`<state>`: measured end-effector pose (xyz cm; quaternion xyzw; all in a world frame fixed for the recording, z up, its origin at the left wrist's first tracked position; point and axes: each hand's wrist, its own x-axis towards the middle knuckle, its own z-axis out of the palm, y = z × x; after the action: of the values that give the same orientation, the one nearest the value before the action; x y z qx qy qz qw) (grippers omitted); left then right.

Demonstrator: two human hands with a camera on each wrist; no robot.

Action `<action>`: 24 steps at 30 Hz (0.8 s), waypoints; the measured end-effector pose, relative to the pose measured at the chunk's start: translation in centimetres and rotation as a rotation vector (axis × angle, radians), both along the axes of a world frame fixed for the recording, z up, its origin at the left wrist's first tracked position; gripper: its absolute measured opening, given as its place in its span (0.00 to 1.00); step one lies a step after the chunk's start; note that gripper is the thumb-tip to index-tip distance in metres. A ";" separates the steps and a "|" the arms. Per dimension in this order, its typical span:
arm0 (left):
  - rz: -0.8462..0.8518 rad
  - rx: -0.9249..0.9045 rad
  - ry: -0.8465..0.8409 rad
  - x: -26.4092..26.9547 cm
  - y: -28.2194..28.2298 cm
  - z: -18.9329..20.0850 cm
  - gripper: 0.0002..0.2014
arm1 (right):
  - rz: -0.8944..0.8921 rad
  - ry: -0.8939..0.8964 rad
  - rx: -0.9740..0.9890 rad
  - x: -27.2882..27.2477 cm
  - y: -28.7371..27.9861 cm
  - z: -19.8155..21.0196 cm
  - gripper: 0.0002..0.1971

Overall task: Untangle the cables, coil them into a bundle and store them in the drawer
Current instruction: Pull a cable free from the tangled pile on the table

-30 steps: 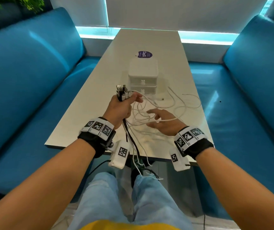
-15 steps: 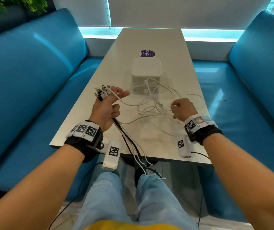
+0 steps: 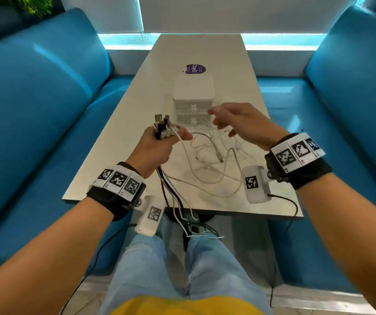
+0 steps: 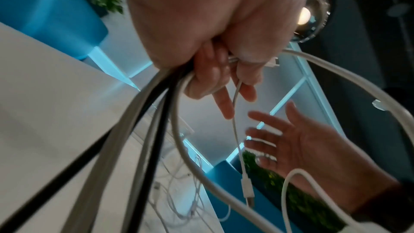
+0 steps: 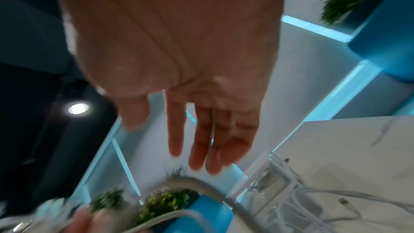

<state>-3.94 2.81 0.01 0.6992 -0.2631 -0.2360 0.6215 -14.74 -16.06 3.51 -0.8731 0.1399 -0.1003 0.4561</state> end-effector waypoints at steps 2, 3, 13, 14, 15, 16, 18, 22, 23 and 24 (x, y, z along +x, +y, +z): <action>-0.084 0.056 -0.078 -1.8 -1.1 0.0 0.07 | 0.150 0.113 -0.111 -1.3 1.2 0.0 0.18; -0.136 0.070 -0.116 -2.6 -1.8 0.0 0.04 | 0.187 0.150 -0.157 -2.1 1.4 -0.4 0.17; -0.535 0.185 -0.287 -7.8 -5.7 0.0 0.18 | -0.142 0.344 -0.119 -16.6 -3.9 -6.2 0.04; -0.530 0.197 -0.315 -8.1 -6.0 -0.1 0.19 | -0.159 0.392 -0.112 -18.2 -4.4 -6.9 0.04; -0.518 0.195 -0.312 -8.4 -6.3 -0.2 0.18 | -0.166 0.448 -0.098 -19.8 -4.8 -7.7 0.05; -0.507 0.181 -0.273 -8.9 -6.5 -0.1 0.16 | -0.161 0.507 -0.092 -21.2 -5.1 -8.7 0.06; -0.497 0.143 -0.167 -10.0 -7.2 0.0 0.14 | -0.146 0.637 -0.087 -23.4 -5.0 -10.4 0.08; -0.563 0.156 -0.085 -12.6 -8.5 -0.3 0.12 | -0.262 0.578 -0.117 -24.1 -3.7 -11.3 0.11; -0.612 0.178 -0.092 -13.1 -8.8 -0.5 0.11 | -0.333 0.418 -0.076 -23.5 -3.1 -10.7 0.10; -0.653 0.198 -0.094 -13.7 -9.1 -0.7 0.10 | -0.394 0.230 0.023 -22.8 -2.4 -9.6 0.10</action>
<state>-17.66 -6.28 -0.64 0.6452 -0.4771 -0.4142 0.4295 -37.52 -18.43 -6.08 -0.8293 0.3599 -0.0855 0.4188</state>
